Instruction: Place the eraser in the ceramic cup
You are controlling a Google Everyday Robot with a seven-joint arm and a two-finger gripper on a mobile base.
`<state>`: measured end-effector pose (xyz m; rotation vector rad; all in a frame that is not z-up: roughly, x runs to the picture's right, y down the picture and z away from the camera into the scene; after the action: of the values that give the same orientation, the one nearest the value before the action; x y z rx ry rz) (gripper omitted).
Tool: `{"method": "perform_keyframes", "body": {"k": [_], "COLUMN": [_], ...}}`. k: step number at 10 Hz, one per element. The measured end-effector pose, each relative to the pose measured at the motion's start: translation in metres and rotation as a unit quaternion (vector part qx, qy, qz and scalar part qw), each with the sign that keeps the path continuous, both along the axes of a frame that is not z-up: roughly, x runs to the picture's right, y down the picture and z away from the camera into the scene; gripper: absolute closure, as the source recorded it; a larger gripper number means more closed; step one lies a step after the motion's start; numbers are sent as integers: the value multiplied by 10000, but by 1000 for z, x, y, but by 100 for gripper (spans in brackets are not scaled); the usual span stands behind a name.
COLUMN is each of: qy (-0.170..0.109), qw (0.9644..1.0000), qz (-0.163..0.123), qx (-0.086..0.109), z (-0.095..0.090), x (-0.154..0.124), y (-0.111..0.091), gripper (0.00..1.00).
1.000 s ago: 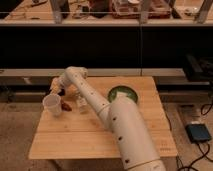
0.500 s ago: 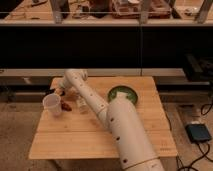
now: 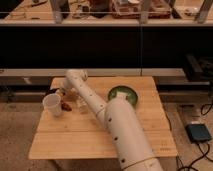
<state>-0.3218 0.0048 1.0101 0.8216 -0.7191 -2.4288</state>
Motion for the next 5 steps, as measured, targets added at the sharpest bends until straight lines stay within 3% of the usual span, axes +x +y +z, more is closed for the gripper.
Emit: {"method": "perform_keyframes", "body": {"k": [2,5], "qy": [-17,-41], "qw": [10000,9999], "qz": [-45,-127], "qx": [-18,-41], "z": [1,1], "x": [0,-1], "y": [2,4], "gripper": [46,56]}}
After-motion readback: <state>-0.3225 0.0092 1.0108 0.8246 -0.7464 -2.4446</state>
